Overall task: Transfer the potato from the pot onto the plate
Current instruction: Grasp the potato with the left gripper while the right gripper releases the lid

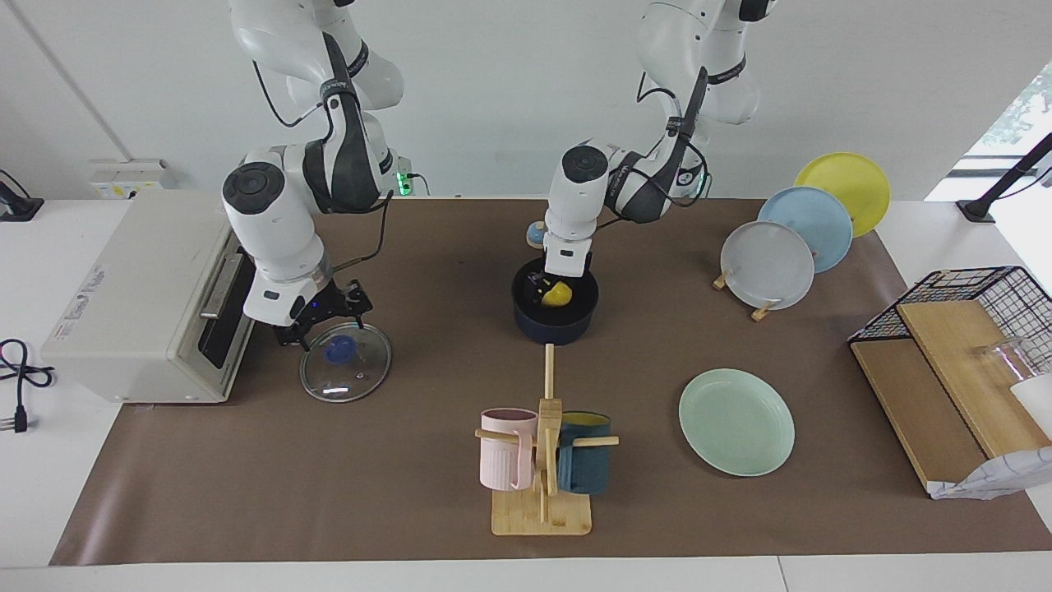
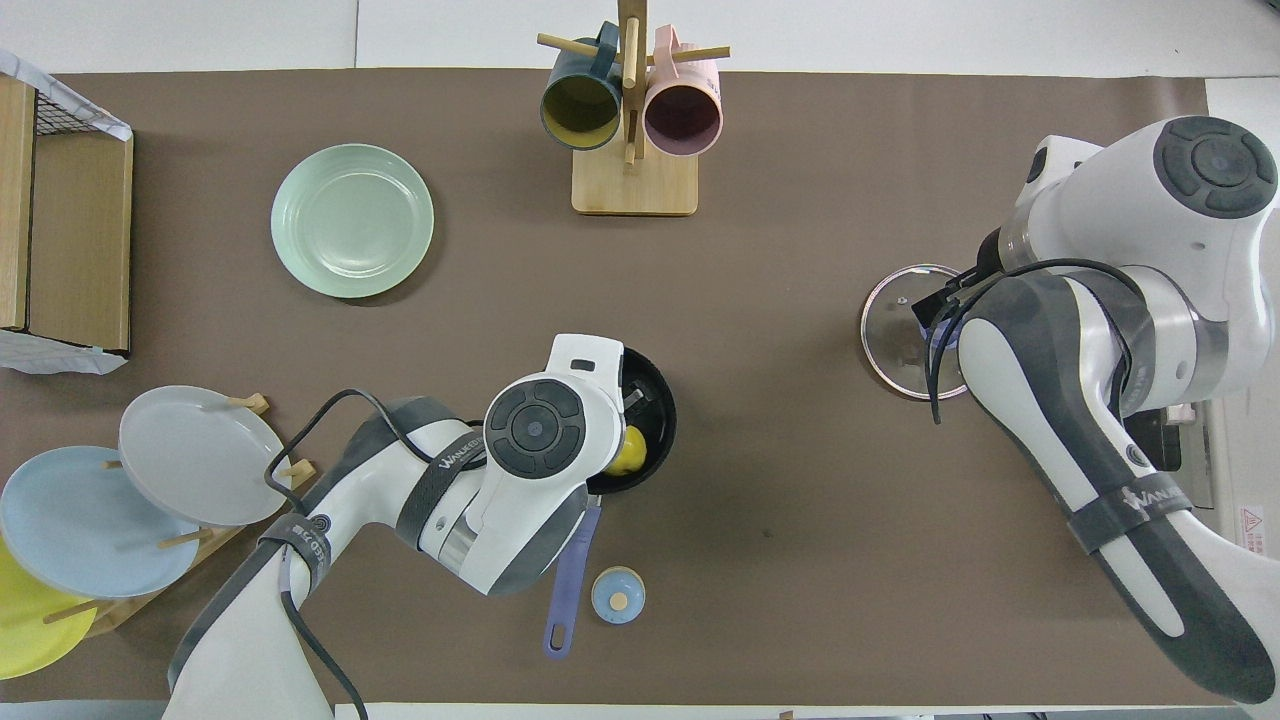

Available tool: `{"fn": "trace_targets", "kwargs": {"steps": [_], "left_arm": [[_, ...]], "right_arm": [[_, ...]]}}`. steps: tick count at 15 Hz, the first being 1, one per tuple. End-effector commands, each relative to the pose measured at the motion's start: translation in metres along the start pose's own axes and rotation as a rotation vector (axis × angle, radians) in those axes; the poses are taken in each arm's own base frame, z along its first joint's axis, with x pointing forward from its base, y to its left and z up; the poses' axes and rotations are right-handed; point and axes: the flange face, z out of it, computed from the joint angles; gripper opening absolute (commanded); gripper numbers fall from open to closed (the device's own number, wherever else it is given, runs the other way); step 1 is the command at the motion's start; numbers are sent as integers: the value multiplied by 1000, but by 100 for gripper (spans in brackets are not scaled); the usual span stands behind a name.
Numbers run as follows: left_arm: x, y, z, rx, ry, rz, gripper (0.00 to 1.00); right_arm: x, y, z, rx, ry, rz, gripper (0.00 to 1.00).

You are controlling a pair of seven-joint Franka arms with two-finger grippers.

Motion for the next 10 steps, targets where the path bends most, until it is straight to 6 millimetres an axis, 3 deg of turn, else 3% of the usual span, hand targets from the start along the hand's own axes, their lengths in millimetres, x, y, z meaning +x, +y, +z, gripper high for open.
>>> {"fn": "trace_targets", "kwargs": {"steps": [1,5,7,10], "left_arm": [[-13,-3,-1,-19,-3,-22,100],[-16,-3,3,-10,-6,-21,100],[-16,-2,3,-11,-5,-21,99],[-17,-5,6,-1,-8,-13,68]], "right_arm": [[9,-25,-38,23,-26,71,100],[14,-54,-81,28,-78,210,100],[6,-64,-106,35,-77,279,100],[-8,-68,-131,54,-67,317,100]]}}
